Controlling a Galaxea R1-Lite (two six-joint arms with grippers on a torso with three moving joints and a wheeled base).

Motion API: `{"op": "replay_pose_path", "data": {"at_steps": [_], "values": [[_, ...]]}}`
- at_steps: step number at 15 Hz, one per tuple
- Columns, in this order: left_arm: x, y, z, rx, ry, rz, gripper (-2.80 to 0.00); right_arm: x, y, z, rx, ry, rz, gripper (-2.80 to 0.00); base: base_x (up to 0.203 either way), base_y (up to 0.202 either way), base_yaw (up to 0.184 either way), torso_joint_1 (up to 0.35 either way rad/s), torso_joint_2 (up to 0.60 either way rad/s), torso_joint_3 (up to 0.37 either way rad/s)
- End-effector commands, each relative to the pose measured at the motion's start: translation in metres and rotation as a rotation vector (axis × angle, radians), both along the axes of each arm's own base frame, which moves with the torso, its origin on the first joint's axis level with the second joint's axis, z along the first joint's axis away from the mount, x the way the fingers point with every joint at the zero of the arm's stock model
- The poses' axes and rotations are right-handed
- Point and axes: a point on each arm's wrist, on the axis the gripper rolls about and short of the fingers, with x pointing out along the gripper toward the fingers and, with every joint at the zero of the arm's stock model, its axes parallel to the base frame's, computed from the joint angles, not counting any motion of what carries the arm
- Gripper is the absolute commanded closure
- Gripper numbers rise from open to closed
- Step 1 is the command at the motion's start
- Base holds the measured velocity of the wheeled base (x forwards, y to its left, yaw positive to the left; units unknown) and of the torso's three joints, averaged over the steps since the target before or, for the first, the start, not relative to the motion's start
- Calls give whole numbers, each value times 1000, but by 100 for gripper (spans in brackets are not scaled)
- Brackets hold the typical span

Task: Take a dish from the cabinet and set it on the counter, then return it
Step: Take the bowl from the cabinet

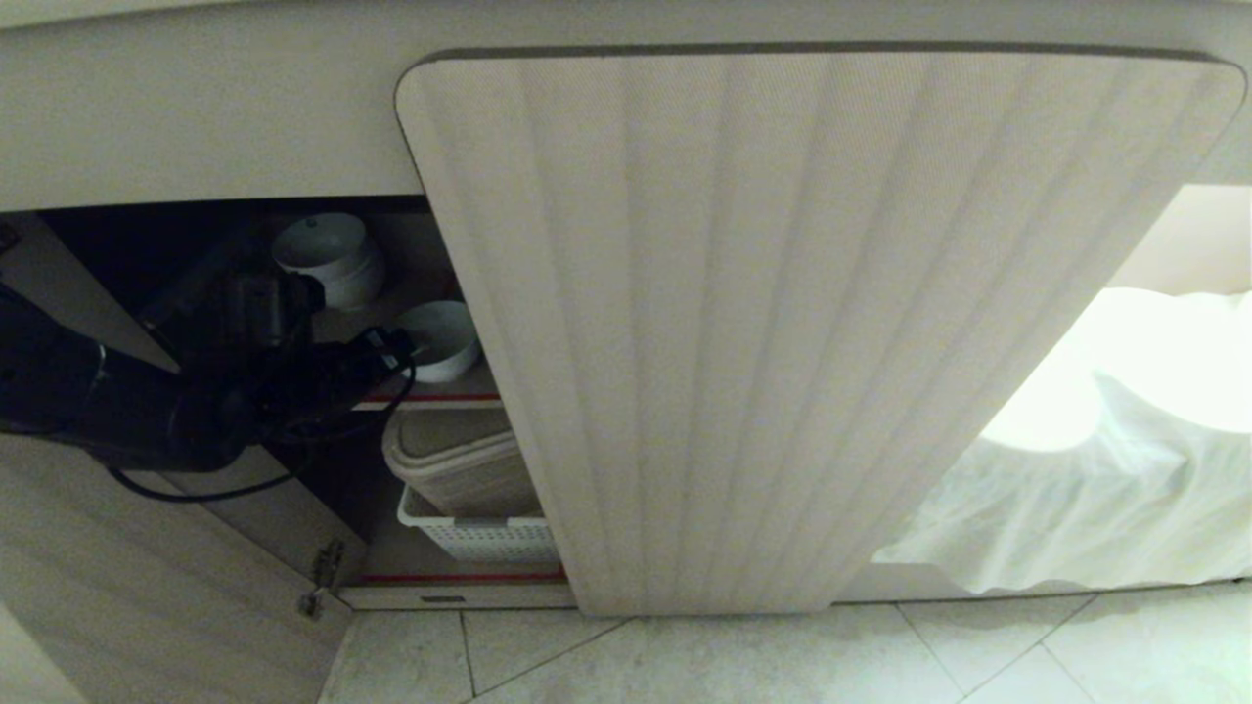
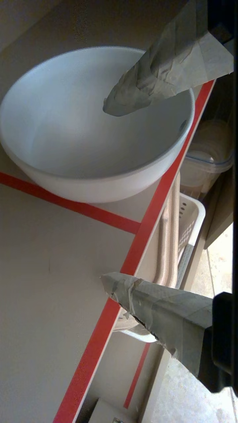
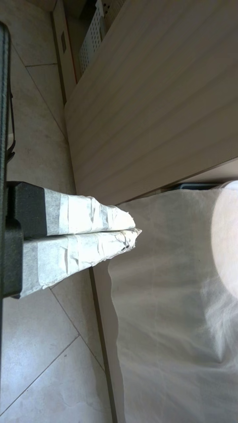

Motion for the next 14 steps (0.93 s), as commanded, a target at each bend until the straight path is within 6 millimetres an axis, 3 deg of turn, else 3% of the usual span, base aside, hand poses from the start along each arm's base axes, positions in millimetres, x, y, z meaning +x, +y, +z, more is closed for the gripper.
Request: {"op": "replay_pose_path", "data": {"at_steps": [1, 6, 7, 8, 14], "values": [[2, 0, -2, -3, 1, 2, -280, 0, 0, 0, 1, 1, 0, 0, 0, 0, 0, 0, 0, 0], [4, 1, -5, -3, 8, 5, -280, 0, 0, 0, 1, 0, 0, 0, 0, 0, 0, 0, 0, 0], [4, 1, -4, -3, 6, 5, -82, 0, 0, 0, 1, 1, 1, 0, 0, 0, 0, 0, 0, 0], [4, 1, -5, -1, 8, 4, 0, 0, 0, 0, 1, 1, 0, 0, 0, 0, 0, 0, 0, 0], [11, 2, -1, 5, -12, 18, 0, 0, 0, 0, 1, 1, 0, 0, 0, 0, 0, 0, 0, 0]]}}
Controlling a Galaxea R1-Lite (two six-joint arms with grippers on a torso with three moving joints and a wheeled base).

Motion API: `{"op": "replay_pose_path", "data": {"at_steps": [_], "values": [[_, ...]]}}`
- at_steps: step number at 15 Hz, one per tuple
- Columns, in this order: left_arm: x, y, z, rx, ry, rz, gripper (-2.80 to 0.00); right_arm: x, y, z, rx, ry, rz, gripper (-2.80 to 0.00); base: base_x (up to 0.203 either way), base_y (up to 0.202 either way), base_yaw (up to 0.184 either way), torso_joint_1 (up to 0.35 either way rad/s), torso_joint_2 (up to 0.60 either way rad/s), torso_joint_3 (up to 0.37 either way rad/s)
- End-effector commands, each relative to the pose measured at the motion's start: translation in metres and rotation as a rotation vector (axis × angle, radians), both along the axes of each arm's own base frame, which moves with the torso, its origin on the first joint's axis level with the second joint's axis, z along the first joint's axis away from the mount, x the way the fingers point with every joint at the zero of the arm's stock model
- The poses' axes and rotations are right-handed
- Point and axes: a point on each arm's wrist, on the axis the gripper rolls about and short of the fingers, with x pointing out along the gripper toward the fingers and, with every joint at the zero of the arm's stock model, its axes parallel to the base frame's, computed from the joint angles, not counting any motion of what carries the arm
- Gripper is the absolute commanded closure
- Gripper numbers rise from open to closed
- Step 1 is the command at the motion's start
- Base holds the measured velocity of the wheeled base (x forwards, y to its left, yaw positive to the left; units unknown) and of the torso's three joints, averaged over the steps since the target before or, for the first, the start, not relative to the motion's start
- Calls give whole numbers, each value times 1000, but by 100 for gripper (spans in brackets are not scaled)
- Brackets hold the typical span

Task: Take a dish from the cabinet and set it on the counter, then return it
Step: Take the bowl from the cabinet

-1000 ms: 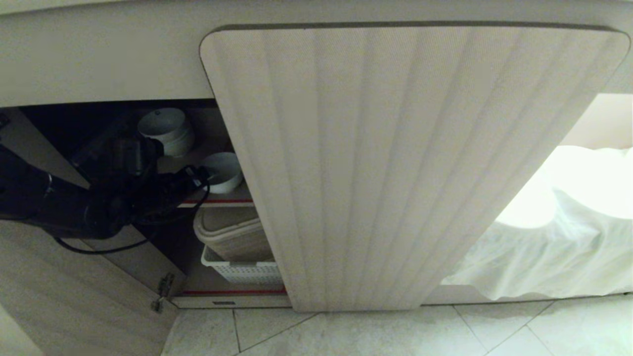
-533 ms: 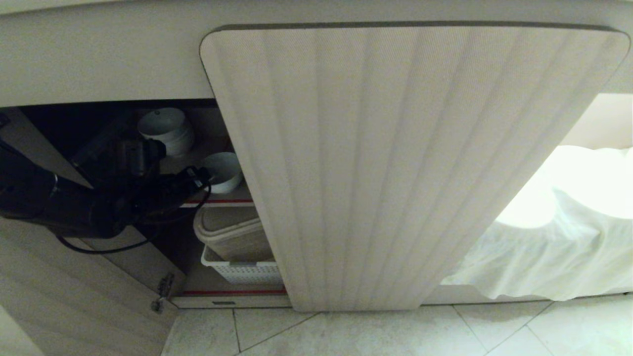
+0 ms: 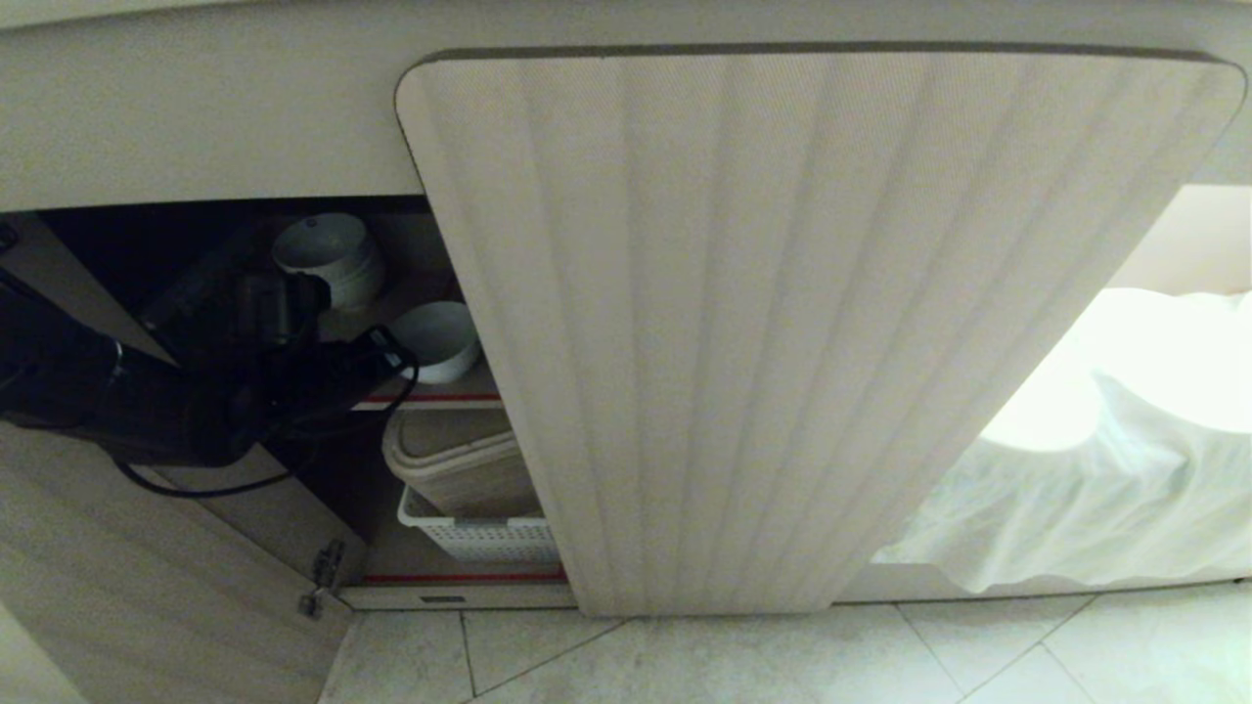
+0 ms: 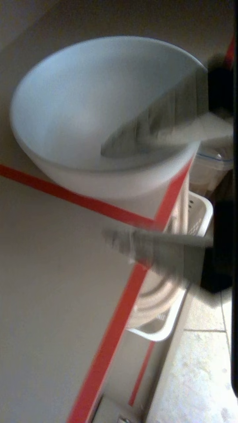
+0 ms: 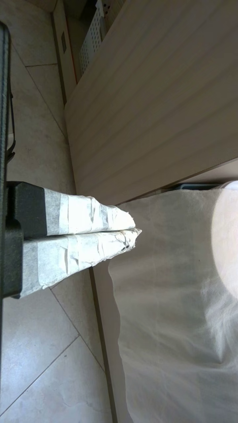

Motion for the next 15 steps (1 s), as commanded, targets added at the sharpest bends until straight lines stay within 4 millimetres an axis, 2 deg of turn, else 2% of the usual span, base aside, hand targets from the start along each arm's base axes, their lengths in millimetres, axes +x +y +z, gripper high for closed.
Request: {"op": "replay_pose_path", "data": {"at_steps": [1, 15], "values": [[2, 0, 2, -4, -10, 3, 0, 0, 0, 0, 1, 1, 1, 0, 0, 0, 0, 0, 0, 0], [-5, 3, 5, -5, -4, 11, 0, 0, 0, 0, 1, 1, 0, 0, 0, 0, 0, 0, 0, 0]]}}
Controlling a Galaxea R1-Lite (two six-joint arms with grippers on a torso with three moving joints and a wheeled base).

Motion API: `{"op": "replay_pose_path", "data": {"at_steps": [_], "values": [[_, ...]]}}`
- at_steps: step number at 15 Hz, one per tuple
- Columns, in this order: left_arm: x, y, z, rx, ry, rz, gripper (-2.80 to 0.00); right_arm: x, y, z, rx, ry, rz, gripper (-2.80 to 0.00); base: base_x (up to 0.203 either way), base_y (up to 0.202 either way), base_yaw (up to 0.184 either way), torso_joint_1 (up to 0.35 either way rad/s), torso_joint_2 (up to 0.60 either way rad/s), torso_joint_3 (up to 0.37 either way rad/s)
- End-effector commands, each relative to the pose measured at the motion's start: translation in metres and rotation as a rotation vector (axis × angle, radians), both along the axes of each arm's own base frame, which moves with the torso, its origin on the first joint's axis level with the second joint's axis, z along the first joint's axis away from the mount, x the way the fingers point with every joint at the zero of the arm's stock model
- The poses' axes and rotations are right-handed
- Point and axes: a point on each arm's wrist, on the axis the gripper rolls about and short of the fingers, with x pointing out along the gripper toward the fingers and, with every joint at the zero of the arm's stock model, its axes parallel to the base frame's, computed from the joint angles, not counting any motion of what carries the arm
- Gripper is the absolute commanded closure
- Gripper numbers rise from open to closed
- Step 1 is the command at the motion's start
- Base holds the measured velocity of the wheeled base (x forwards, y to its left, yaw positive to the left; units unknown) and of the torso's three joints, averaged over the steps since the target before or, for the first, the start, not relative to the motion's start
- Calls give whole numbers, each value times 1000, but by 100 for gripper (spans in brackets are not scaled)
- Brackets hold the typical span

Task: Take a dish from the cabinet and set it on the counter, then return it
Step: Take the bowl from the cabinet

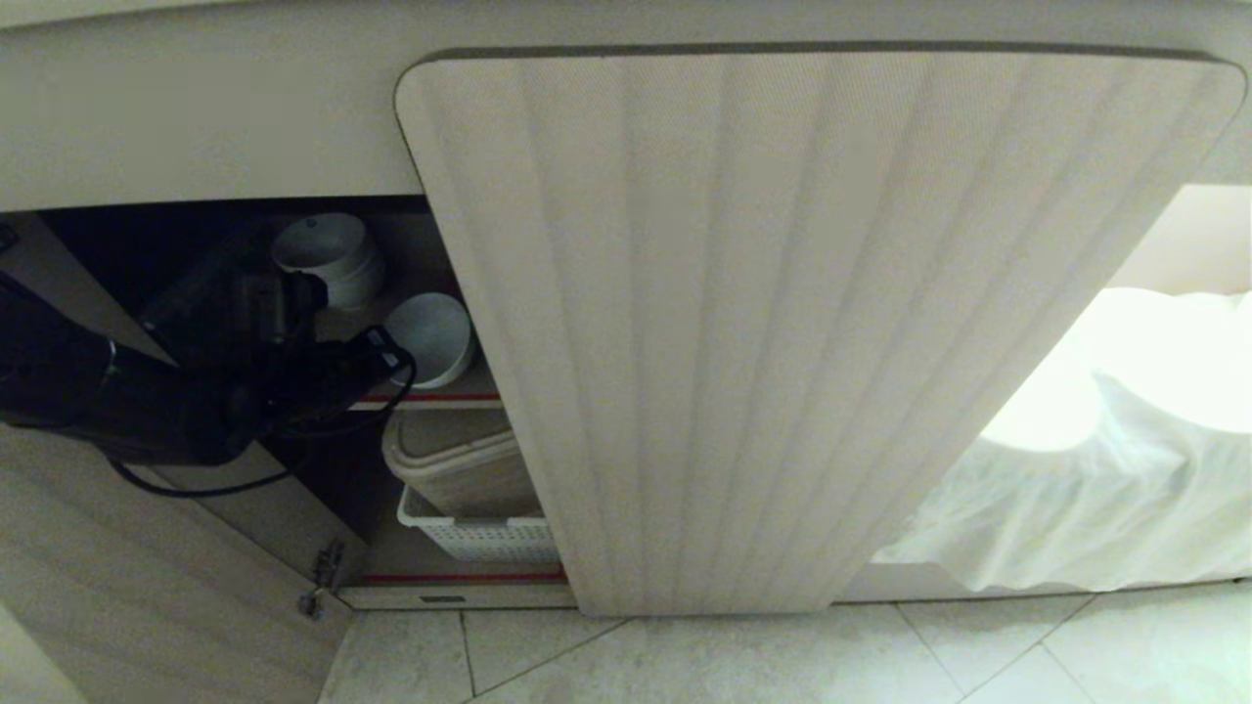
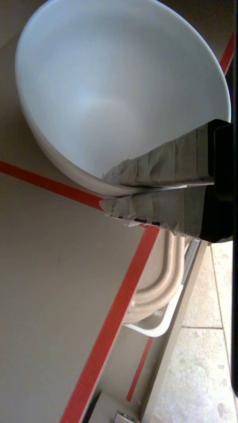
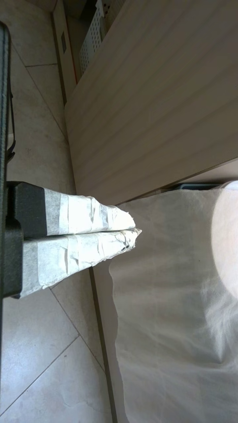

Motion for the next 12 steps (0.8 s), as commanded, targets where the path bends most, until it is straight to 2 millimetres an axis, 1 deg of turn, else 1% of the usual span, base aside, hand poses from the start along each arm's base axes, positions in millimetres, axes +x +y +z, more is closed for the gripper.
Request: {"op": "replay_pose_path", "data": {"at_steps": [1, 5, 9, 12], "values": [[-4, 2, 5, -4, -11, 7, 0, 0, 0, 0, 1, 1, 1, 0, 0, 0, 0, 0, 0, 0], [-15, 3, 2, -5, 8, 8, 0, 0, 0, 0, 1, 1, 0, 0, 0, 0, 0, 0, 0, 0], [-21, 3, 12, -7, -15, 9, 0, 0, 0, 0, 1, 0, 0, 0, 0, 0, 0, 0, 0, 0], [-26, 3, 15, -10, -20, 7, 0, 0, 0, 0, 1, 1, 0, 0, 0, 0, 0, 0, 0, 0]]}}
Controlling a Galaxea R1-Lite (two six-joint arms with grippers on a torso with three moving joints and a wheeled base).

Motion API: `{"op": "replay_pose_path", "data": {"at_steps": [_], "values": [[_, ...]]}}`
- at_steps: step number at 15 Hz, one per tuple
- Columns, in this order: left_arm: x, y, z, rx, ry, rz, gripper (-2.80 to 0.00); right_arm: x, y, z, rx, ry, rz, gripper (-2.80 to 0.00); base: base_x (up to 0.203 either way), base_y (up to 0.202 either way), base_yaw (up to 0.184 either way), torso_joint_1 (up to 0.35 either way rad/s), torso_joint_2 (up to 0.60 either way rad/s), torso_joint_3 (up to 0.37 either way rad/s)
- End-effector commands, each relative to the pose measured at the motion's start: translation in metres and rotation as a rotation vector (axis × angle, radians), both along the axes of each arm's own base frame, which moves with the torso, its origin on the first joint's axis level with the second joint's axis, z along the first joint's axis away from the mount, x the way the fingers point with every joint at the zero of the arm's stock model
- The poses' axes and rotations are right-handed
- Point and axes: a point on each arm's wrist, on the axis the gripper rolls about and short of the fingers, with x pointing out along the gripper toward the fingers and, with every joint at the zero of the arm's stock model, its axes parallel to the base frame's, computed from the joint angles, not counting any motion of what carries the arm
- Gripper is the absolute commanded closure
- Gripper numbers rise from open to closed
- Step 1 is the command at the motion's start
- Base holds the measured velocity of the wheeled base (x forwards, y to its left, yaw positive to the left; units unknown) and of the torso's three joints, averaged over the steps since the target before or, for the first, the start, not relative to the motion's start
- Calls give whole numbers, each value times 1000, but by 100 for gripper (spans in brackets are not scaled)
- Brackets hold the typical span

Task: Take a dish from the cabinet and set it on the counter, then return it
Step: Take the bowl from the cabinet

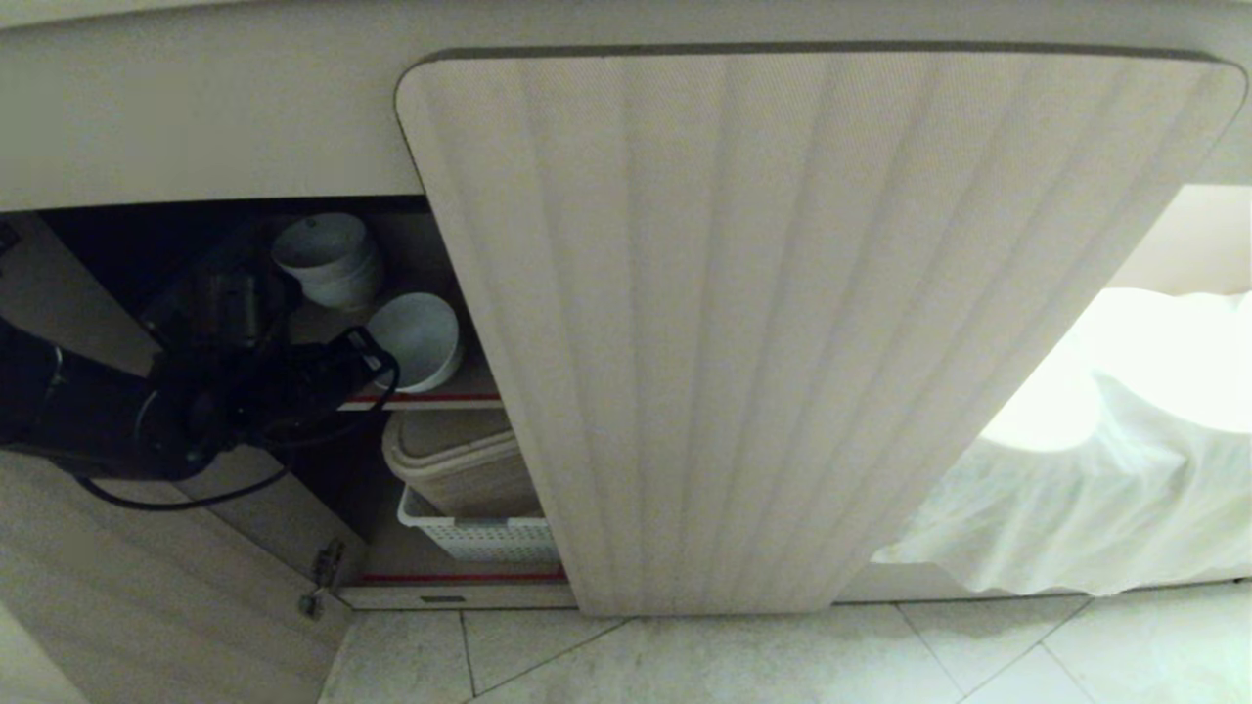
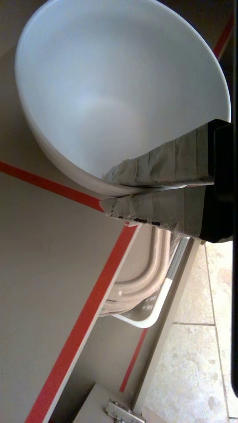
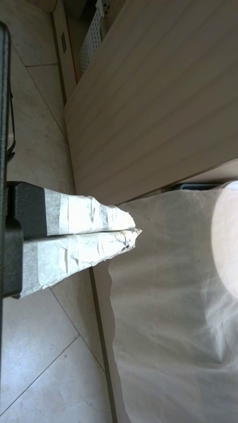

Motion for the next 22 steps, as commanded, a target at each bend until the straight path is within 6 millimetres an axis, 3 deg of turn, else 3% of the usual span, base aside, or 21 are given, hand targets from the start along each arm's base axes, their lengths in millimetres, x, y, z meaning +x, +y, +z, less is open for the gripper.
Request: {"op": "replay_pose_path", "data": {"at_steps": [1, 13, 22], "values": [[-7, 0, 4, -5, -9, -1, 0, 0, 0, 0, 1, 1, 0, 0, 0, 0, 0, 0, 0, 0], [-47, 0, -2, -6, 39, -4, 0, 0, 0, 0, 1, 0, 0, 0, 0, 0, 0, 0, 0, 0], [-71, -1, 9, -10, 14, -8, 0, 0, 0, 0, 1, 1, 0, 0, 0, 0, 0, 0, 0, 0]]}}
